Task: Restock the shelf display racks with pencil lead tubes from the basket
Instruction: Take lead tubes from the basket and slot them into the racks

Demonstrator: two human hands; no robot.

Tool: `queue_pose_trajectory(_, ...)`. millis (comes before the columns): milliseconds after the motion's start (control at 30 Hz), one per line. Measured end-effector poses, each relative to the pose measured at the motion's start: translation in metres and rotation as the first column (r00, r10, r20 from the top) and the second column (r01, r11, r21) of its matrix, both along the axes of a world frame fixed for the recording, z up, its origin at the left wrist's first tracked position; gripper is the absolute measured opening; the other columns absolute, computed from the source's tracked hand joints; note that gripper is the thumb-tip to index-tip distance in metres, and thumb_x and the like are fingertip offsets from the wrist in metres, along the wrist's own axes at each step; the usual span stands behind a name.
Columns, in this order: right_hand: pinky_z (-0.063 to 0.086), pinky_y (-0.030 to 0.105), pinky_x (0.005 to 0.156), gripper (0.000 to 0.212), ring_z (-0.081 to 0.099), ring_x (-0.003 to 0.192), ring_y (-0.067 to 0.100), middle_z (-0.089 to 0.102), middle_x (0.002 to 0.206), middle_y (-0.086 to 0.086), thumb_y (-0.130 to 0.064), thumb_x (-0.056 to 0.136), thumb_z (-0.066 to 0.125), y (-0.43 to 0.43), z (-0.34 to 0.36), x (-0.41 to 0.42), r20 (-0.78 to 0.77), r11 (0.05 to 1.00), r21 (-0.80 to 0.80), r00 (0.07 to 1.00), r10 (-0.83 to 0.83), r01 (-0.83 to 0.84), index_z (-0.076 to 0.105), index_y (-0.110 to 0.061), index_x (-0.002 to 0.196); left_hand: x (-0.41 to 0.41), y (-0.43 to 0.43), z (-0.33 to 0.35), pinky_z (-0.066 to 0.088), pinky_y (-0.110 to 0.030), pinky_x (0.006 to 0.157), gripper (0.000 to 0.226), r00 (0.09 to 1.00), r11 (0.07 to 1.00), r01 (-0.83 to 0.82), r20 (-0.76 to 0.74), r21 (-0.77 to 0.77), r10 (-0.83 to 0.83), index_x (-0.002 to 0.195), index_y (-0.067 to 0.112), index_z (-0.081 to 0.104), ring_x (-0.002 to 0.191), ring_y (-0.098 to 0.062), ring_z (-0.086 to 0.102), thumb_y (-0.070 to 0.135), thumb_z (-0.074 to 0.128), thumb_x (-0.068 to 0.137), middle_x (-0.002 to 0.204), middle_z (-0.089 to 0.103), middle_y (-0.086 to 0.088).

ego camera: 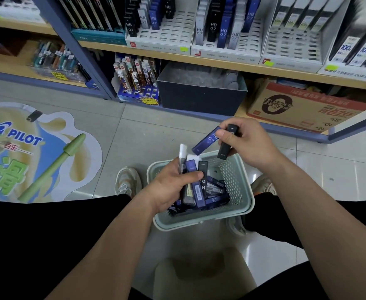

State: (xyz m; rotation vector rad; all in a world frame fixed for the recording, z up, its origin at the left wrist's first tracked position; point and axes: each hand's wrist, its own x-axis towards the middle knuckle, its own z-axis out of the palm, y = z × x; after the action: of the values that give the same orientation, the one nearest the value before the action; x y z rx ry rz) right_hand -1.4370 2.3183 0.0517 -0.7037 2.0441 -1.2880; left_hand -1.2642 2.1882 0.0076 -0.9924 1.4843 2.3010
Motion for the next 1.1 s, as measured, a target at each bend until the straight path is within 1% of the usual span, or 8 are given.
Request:
queue_pose_trajectory(200,0.055,0.029,0.061,0.008,0.065,0.065,0.009,0.067,0.068,-0.006,-0.022,0.092,0.069,0.008,0.006,-0.005,0.142,0.961,0.121,0.963,0.229,-0.247,0.07,-0.017,0.086,0.001,-0.006,-0.002,0.048,-0.057,0.103,0.053,0.994,0.994,-0.113,-0.005,-0.006,0.113,0.13,-0.002,0.051,0.114,-0.037,0.066,0.01,0.075,0.085,0.121,0.068,-0.023)
queue_pose_trajectory(300,0.057,0.035,0.063,0.011,0.065,0.067,0.015,0.067,0.073,0.0,-0.027,0.089,0.072,0.003,-0.003,0.003,0.166,0.939,0.166,0.947,0.275,-0.301,0.071,-0.017,0.085,0.0,-0.004,0.0,0.054,-0.052,0.095,0.06,0.993,0.993,-0.115,-0.033,0.009,0.116,0.132,-0.003,0.051,0.111,-0.038,0.067,0.016,0.076,0.081,0.122,0.067,-0.025)
queue_pose_trajectory(600,0.058,0.033,0.061,0.009,0.069,0.068,0.013,0.071,0.078,-0.002,-0.025,0.087,0.076,-0.008,-0.016,0.016,0.137,0.972,0.132,0.974,0.179,-0.197,0.074,-0.016,0.089,-0.003,0.0,0.002,0.048,-0.057,0.104,0.059,0.989,0.992,-0.121,-0.08,0.029,0.123,0.132,-0.003,0.052,0.118,-0.04,0.063,0.019,0.074,0.082,0.125,0.066,-0.025)
queue_pose_trajectory(700,0.057,0.032,0.074,0.01,0.069,0.08,0.012,0.074,0.088,-0.004,-0.027,0.086,0.077,-0.01,-0.019,0.02,0.038,0.978,0.132,0.987,0.158,-0.162,0.075,-0.019,0.091,-0.006,-0.001,0.005,0.049,-0.053,0.103,0.058,0.989,0.992,-0.125,-0.083,0.019,0.126,0.132,0.001,0.055,0.117,-0.038,0.064,0.021,0.076,0.081,0.124,0.067,-0.022)
queue_pose_trajectory(833,0.054,0.038,0.086,0.008,0.067,0.084,0.008,0.074,0.087,-0.01,-0.029,0.083,0.079,-0.013,-0.025,0.026,-0.033,0.98,0.148,0.99,0.138,-0.132,0.075,-0.024,0.088,-0.009,0.001,0.011,0.057,-0.034,0.079,0.062,0.99,0.992,-0.118,-0.085,-0.044,0.114,0.128,0.001,0.056,0.098,-0.025,0.071,0.023,0.081,0.076,0.111,0.072,-0.016)
queue_pose_trajectory(933,0.057,0.042,0.08,0.014,0.067,0.078,0.008,0.073,0.084,-0.011,-0.032,0.08,0.082,-0.013,-0.029,0.028,0.023,0.987,0.124,0.995,0.098,-0.1,0.075,-0.025,0.09,-0.01,0.003,0.011,0.057,-0.027,0.07,0.045,0.988,0.988,-0.139,-0.079,-0.074,0.133,0.121,0.0,0.058,0.085,-0.019,0.073,0.008,0.076,0.081,0.097,0.074,-0.009)
queue_pose_trajectory(1033,0.052,0.023,0.06,0.029,0.062,0.067,0.004,0.07,0.087,-0.004,-0.031,0.078,0.084,-0.011,-0.025,0.027,0.063,0.994,0.112,0.998,0.007,-0.014,0.068,-0.024,0.102,-0.011,0.0,0.014,0.057,-0.029,0.069,0.031,0.988,0.981,-0.146,-0.07,-0.124,0.138,0.113,0.004,0.061,0.08,-0.018,0.072,0.001,0.074,0.085,0.089,0.074,-0.005)
queue_pose_trajectory(1100,0.045,0.017,0.051,0.031,0.058,0.056,0.007,0.068,0.08,0.002,-0.03,0.079,0.082,-0.01,-0.021,0.025,0.074,0.992,0.123,0.997,-0.031,0.022,0.062,-0.024,0.102,-0.013,-0.003,0.016,0.059,-0.036,0.079,0.032,0.988,0.974,-0.144,-0.075,-0.174,0.132,0.112,0.003,0.061,0.086,-0.021,0.072,0.003,0.076,0.084,0.092,0.074,-0.008)
